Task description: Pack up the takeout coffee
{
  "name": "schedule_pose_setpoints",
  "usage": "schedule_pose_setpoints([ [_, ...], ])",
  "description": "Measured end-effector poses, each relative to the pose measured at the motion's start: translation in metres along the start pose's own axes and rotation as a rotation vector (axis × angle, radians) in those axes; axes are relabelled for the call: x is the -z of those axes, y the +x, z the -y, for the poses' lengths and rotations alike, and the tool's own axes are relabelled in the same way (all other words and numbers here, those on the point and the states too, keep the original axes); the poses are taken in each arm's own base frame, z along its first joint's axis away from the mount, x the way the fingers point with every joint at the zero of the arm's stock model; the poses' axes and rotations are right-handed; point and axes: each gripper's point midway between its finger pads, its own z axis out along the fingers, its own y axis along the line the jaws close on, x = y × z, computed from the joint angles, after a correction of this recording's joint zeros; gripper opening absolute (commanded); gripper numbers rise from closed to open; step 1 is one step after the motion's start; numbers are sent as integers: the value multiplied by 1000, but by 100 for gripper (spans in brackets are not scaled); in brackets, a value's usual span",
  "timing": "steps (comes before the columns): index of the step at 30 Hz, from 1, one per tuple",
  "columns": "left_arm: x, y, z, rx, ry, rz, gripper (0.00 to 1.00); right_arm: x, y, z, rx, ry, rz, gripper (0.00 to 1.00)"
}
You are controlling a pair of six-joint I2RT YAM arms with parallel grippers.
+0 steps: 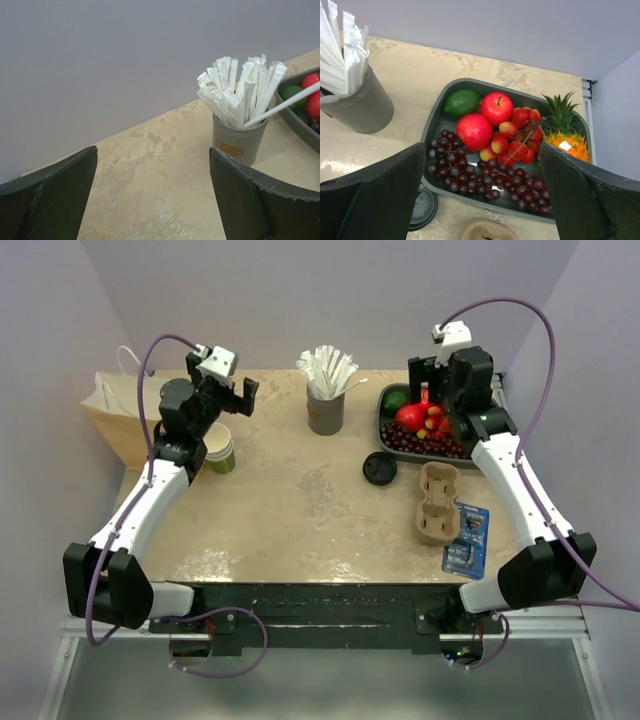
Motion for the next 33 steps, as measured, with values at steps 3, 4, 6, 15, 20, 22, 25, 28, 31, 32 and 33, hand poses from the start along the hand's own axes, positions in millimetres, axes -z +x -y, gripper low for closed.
schedule_pose_setpoints([
  [3, 3, 4, 6, -1, 43, -58, 96, -1, 7, 0, 20, 1, -15, 99],
  [4, 4, 1, 7, -2, 52, -69, 92, -2, 10, 0, 29, 1, -21, 99],
  [6, 9, -1, 9, -3, 72, -119, 88, -3, 17, -1, 56, -7, -37, 99],
  [15, 53, 7, 12, -76, 134, -342, 89, 7, 53, -34, 185, -232, -122, 99],
  [20, 55, 19, 17, -93, 212, -530, 82, 12, 60, -49, 184, -328, -138, 99],
  [22, 51, 35, 21, -78, 237, -625, 78, 11, 63, -53, 182, -348, -144, 99],
  [25, 58, 71, 26, -47, 265, -777, 73, 10, 65, -57, 178, -365, -151, 99],
  [28, 72, 101, 30, -32, 280, -915, 69, 11, 67, -60, 169, -382, -153, 99],
  [31, 81, 113, 28, -36, 272, -986, 69, 11, 68, -61, 167, -388, -154, 99],
  [32, 82, 115, 26, -40, 266, -1007, 69, 11, 68, -61, 167, -389, -154, 99],
  [33, 82, 115, 24, -44, 261, -1020, 69, 11, 68, -61, 167, -389, -154, 99],
])
